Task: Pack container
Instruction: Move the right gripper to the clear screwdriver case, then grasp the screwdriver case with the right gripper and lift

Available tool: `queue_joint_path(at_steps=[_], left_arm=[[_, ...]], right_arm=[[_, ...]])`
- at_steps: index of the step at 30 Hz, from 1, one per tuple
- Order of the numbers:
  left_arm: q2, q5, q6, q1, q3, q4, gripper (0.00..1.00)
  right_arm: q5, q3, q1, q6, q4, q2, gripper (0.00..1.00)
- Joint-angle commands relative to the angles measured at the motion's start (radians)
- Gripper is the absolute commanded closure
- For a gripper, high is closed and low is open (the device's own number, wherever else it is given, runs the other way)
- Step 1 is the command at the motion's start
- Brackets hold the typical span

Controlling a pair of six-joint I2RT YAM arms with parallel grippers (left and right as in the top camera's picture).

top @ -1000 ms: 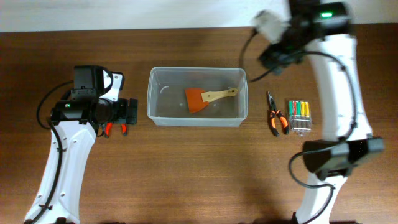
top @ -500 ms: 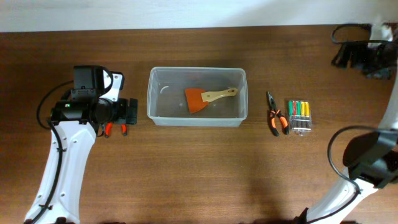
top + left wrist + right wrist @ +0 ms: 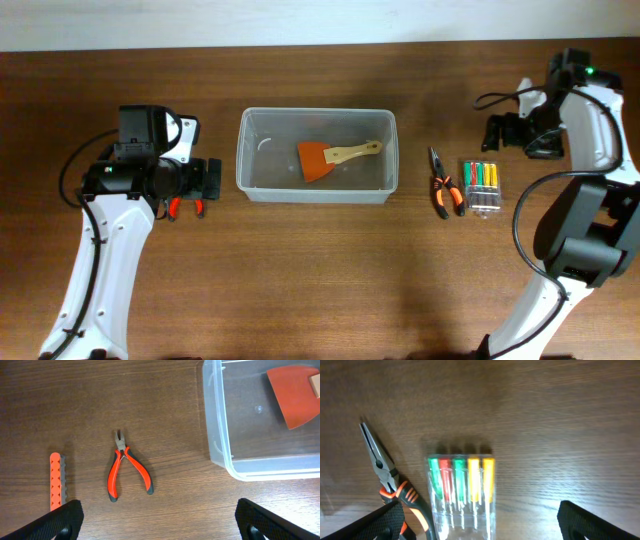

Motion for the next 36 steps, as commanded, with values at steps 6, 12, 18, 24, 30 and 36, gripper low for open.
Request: queue_joint_path(at_steps=[6,12,18,24,30,36], left_arm=[[0.002,-0.003,0.017,0.004,0.017,0.002,0.01],[0.002,-0.003,0.017,0.004,0.016,0.002,0.01],[0.002,-0.003,0.017,0.004,0.016,0.002,0.01],[0.002,-0.003,0.017,0.004,0.016,0.002,0.01],[0.002,-0.003,0.017,0.004,0.016,0.002,0.01],[0.002,-0.003,0.017,0.004,0.016,0.002,0.01]], right_arm=[[0.021,-0.128,0.018,-0.034,0.079,-0.002,0.02],[-0.031,-0.213,0.02,-0.074,0.113,-0.002,0.02],[-0.031,-0.303,0.032,-0.09,0.166,-0.002,0.02],[-0.026,-0.368,0.056,-0.088,0.233,-0.002,0.02],[-0.011,-0.381,0.063,-0.047,0.25,-0.002,0.02],[0.086,-0.381,0.063,0.035,0.248,-0.002,0.09]])
